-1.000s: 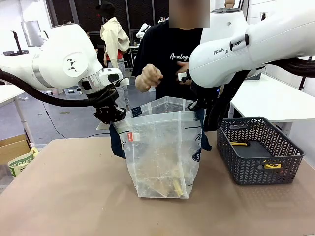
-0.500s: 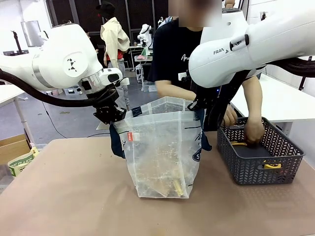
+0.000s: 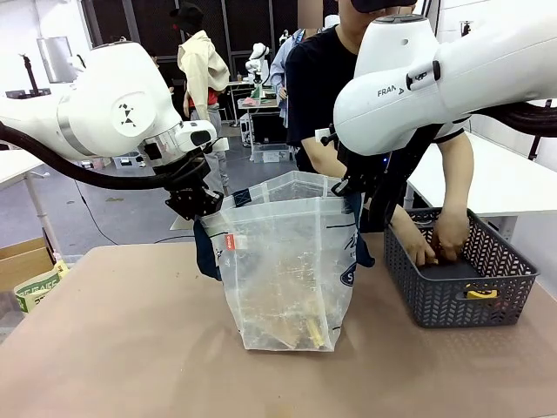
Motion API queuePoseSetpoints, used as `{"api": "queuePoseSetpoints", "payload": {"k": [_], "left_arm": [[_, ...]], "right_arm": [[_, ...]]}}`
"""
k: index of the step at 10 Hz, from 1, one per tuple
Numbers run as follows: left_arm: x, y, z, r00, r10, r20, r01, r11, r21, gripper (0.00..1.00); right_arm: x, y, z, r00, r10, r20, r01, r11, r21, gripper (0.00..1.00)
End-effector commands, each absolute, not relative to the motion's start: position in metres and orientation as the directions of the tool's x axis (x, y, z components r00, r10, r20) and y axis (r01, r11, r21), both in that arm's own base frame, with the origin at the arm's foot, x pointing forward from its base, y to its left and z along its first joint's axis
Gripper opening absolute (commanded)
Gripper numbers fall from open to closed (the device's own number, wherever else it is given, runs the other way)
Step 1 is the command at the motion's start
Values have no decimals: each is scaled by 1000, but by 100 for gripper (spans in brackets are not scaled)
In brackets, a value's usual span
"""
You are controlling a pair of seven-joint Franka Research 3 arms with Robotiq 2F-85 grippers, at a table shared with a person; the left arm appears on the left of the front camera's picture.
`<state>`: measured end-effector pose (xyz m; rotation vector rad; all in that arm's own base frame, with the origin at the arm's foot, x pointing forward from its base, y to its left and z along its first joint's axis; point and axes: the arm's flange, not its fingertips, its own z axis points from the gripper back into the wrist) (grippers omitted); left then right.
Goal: Transfer purchased items from the store into the shopping bag.
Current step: Move the Reusable shopping bag to the right side of the table.
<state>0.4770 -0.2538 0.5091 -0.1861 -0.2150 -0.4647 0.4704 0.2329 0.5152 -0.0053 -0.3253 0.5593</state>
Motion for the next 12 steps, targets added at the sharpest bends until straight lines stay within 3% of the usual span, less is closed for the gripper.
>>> {"api": "queuePoseSetpoints", "payload": {"k": [1, 12], "left_arm": [[477, -252, 509, 873, -421, 246, 460, 879, -127, 0], [477, -252, 509, 873, -421, 246, 460, 879, -127, 0]], "right_arm": [[471, 231, 515, 800, 520, 300, -518, 850, -93, 0], [471, 231, 515, 800, 520, 300, -518, 850, -93, 0]]}}
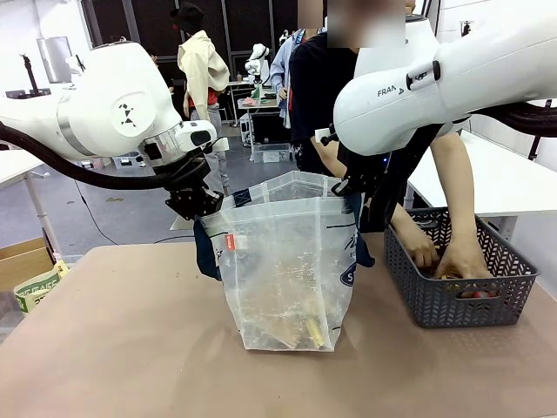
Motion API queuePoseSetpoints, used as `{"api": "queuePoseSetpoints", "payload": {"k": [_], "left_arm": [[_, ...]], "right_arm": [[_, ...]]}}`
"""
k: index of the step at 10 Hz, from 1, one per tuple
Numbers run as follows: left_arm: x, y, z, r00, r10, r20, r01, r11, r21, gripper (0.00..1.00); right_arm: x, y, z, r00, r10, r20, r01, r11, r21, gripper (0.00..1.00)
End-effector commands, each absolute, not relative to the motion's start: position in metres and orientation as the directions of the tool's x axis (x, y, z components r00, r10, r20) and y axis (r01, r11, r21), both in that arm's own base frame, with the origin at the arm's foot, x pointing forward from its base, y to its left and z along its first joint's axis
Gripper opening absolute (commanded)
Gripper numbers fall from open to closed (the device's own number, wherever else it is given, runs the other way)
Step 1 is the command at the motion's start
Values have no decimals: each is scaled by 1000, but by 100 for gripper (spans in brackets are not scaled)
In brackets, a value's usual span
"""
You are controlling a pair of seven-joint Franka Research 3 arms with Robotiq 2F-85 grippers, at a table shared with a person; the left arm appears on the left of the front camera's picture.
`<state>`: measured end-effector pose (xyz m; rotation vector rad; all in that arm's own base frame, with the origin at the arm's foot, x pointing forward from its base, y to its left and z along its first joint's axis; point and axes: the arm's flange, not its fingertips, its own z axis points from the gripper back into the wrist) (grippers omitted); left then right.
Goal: Transfer purchased items from the store into the shopping bag.
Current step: Move the Reusable shopping bag to the right side of the table.
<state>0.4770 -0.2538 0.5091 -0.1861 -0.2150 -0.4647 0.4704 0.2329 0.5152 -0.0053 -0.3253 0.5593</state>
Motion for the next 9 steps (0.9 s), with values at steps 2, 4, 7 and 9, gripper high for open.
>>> {"api": "queuePoseSetpoints", "payload": {"k": [2, 4, 7, 9], "left_arm": [[477, -252, 509, 873, -421, 246, 460, 879, -127, 0], [477, -252, 509, 873, -421, 246, 460, 879, -127, 0], [477, -252, 509, 873, -421, 246, 460, 879, -127, 0], [477, -252, 509, 873, -421, 246, 460, 879, -127, 0]], "right_arm": [[471, 231, 515, 800, 520, 300, -518, 850, -93, 0], [471, 231, 515, 800, 520, 300, -518, 850, -93, 0], [471, 231, 515, 800, 520, 300, -518, 850, -93, 0], [471, 231, 515, 800, 520, 300, -518, 850, -93, 0]]}}
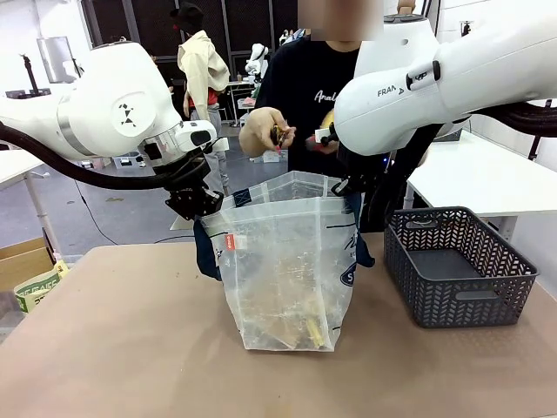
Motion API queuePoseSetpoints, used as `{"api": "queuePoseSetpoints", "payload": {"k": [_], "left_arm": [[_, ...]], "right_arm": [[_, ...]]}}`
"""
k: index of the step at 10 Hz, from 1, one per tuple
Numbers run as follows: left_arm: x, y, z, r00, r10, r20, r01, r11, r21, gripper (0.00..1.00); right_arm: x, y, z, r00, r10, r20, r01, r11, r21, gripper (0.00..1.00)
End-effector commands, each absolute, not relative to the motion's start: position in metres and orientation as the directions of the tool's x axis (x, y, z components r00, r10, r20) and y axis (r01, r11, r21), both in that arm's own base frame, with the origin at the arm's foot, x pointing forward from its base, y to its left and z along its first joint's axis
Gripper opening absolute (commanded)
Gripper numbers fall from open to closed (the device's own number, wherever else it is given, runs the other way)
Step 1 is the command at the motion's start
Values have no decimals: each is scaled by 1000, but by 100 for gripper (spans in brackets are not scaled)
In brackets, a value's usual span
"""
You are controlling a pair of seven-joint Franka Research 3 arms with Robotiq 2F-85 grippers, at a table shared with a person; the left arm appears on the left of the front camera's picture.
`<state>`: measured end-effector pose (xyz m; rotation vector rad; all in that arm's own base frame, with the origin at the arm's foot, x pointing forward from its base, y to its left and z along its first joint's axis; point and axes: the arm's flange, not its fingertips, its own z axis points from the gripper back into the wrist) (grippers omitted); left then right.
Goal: Transfer purchased items from the store into the shopping bag.
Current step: Move the Reusable shopping bag to the right side of the table.
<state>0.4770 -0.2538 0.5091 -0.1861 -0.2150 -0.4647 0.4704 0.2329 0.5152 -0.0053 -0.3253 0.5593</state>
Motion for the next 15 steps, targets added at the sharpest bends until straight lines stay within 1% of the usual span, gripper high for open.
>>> {"api": "queuePoseSetpoints", "payload": {"k": [1, 15], "left_arm": [[477, -252, 509, 873, -421, 246, 460, 879, -127, 0], [477, -252, 509, 873, -421, 246, 460, 879, -127, 0]], "right_arm": [[471, 231, 515, 800, 520, 300, -518, 850, -93, 0], [471, 231, 515, 800, 520, 300, -518, 850, -93, 0]]}}
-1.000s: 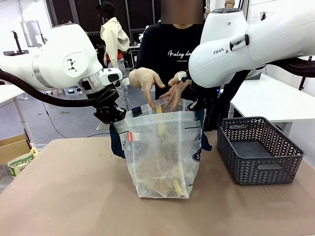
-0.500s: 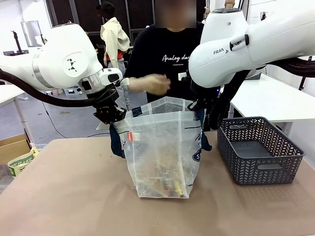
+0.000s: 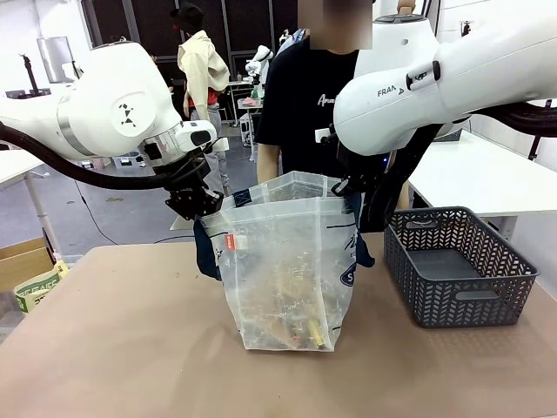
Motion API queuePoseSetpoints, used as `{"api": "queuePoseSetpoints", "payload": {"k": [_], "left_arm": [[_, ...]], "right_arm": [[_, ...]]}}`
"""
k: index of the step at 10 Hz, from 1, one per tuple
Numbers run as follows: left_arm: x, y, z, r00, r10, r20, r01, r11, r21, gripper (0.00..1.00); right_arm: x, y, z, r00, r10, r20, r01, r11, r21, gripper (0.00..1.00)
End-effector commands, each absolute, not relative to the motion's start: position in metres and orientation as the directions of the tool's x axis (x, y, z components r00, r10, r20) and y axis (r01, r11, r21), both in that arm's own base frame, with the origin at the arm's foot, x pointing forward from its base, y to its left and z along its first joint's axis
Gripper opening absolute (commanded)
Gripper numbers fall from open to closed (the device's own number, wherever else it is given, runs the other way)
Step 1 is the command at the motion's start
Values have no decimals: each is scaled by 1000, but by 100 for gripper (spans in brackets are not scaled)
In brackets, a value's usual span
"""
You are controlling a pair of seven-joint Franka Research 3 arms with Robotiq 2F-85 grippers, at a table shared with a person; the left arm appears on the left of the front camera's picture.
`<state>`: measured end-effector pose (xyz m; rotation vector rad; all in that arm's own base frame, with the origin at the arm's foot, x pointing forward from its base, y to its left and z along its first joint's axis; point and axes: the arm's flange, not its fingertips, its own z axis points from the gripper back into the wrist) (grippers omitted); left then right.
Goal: Transfer purchased items from the store into the shopping bag.
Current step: Move the Reusable shopping bag to the right side of the table.
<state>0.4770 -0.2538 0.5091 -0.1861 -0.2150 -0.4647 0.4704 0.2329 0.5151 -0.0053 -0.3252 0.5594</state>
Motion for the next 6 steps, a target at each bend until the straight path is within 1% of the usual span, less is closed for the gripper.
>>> {"api": "queuePoseSetpoints", "payload": {"k": [1, 6], "left_arm": [[477, -252, 509, 873, -421, 246, 460, 879, -127, 0], [477, -252, 509, 873, -421, 246, 460, 879, -127, 0]], "right_arm": [[471, 231, 515, 800, 520, 300, -518, 850, -93, 0], [471, 231, 515, 800, 520, 300, -518, 850, -93, 0]]}}
